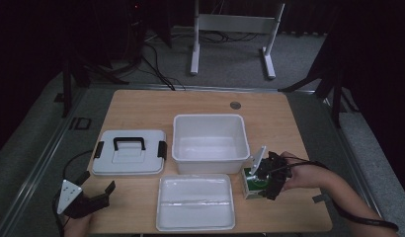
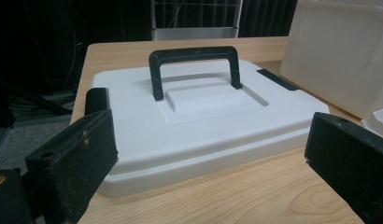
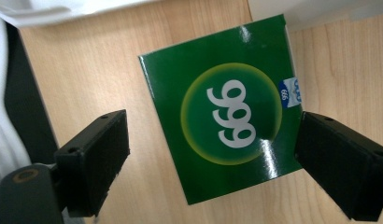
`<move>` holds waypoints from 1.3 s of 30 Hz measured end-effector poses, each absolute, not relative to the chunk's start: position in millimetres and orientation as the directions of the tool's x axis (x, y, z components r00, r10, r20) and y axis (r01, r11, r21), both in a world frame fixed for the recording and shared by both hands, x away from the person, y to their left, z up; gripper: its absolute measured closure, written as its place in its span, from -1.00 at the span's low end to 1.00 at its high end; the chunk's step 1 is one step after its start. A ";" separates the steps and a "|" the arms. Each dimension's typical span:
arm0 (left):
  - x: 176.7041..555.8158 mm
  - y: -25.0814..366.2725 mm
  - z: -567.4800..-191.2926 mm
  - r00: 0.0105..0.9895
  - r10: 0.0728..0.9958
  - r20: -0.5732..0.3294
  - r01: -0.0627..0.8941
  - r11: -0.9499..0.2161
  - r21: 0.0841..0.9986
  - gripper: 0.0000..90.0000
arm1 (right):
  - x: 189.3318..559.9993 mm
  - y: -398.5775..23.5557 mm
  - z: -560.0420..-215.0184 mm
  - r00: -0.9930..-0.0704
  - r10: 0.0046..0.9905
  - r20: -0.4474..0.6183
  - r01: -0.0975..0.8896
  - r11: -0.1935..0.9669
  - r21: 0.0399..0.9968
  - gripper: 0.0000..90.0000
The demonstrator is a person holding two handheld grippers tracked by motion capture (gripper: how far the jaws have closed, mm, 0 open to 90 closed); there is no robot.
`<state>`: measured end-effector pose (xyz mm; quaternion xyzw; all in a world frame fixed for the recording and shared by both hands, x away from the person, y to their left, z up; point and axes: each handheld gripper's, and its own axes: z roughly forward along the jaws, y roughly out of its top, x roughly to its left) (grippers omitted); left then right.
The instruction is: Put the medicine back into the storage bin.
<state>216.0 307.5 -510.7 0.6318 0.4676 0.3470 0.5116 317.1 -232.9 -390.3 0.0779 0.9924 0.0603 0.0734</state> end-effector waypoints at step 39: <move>216.6 309.0 -510.6 0.337 0.940 -0.051 0.242 -0.034 0.970 -0.95 | 338.2 -226.1 -410.2 -0.984 0.125 -0.129 0.112 0.988 0.104 -0.66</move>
